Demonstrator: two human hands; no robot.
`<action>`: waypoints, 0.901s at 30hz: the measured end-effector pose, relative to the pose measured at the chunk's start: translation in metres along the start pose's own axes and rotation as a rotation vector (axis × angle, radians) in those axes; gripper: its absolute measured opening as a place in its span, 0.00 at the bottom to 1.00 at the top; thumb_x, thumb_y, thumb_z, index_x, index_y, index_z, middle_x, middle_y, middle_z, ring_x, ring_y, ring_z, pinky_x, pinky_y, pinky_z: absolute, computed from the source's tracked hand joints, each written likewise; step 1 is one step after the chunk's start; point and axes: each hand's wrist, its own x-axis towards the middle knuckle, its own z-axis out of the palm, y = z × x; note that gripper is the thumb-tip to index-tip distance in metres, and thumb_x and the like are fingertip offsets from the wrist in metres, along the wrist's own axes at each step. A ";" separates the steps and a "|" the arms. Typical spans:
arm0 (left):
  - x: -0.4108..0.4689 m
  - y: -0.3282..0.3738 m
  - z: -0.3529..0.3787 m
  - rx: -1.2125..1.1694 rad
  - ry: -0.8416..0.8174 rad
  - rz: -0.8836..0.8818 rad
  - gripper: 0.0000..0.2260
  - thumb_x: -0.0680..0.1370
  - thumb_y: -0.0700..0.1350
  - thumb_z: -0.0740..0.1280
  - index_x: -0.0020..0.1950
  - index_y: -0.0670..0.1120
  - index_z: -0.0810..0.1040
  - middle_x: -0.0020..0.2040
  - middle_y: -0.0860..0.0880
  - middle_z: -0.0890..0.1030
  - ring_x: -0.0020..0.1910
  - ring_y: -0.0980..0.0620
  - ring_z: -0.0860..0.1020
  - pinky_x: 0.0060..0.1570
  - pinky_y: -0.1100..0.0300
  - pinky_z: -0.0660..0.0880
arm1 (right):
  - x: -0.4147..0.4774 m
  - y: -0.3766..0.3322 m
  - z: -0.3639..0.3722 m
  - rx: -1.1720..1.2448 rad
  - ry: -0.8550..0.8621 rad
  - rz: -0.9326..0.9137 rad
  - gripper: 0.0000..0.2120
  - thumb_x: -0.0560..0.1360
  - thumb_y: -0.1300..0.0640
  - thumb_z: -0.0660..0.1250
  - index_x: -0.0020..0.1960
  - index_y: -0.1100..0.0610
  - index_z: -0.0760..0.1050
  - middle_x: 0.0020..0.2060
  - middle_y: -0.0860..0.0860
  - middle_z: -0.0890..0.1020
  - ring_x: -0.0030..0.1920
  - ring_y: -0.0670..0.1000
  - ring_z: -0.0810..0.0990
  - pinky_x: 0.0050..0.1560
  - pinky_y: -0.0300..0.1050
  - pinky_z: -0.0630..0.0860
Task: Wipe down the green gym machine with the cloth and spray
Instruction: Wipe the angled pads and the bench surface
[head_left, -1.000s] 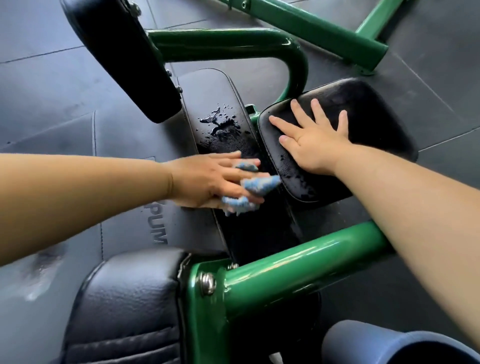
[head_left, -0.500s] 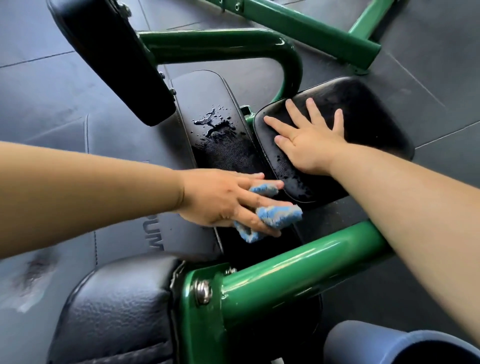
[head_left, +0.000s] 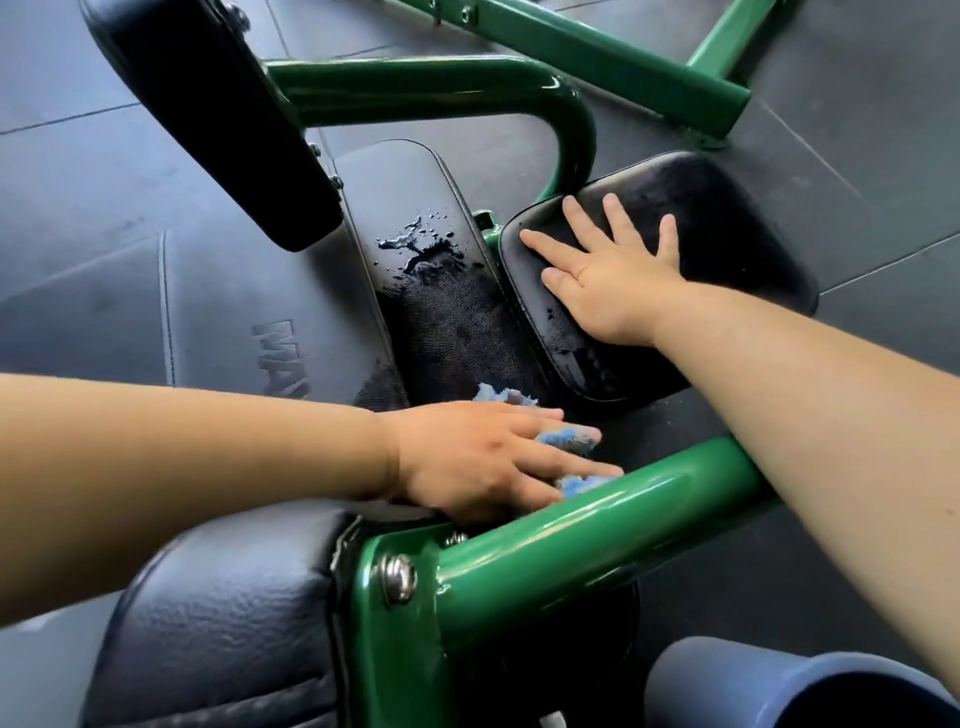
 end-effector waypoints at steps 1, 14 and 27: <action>-0.005 0.001 0.000 -0.017 -0.035 0.013 0.16 0.78 0.47 0.58 0.62 0.47 0.77 0.68 0.44 0.74 0.69 0.40 0.68 0.70 0.46 0.59 | 0.000 0.000 0.001 -0.001 -0.001 -0.001 0.22 0.82 0.41 0.42 0.75 0.31 0.43 0.78 0.42 0.38 0.77 0.53 0.33 0.71 0.69 0.34; -0.040 -0.023 -0.008 0.068 0.141 -0.211 0.16 0.82 0.45 0.56 0.64 0.43 0.78 0.71 0.46 0.71 0.71 0.41 0.66 0.73 0.50 0.59 | 0.004 -0.004 0.000 -0.045 0.075 -0.094 0.23 0.83 0.45 0.44 0.76 0.34 0.45 0.78 0.43 0.41 0.77 0.53 0.34 0.71 0.68 0.32; -0.037 -0.042 -0.007 -0.117 0.271 -0.482 0.16 0.81 0.43 0.58 0.66 0.48 0.77 0.71 0.47 0.71 0.66 0.46 0.71 0.70 0.56 0.62 | 0.020 -0.015 0.000 0.171 0.089 -0.158 0.24 0.84 0.51 0.48 0.78 0.39 0.50 0.78 0.40 0.50 0.78 0.45 0.42 0.74 0.58 0.34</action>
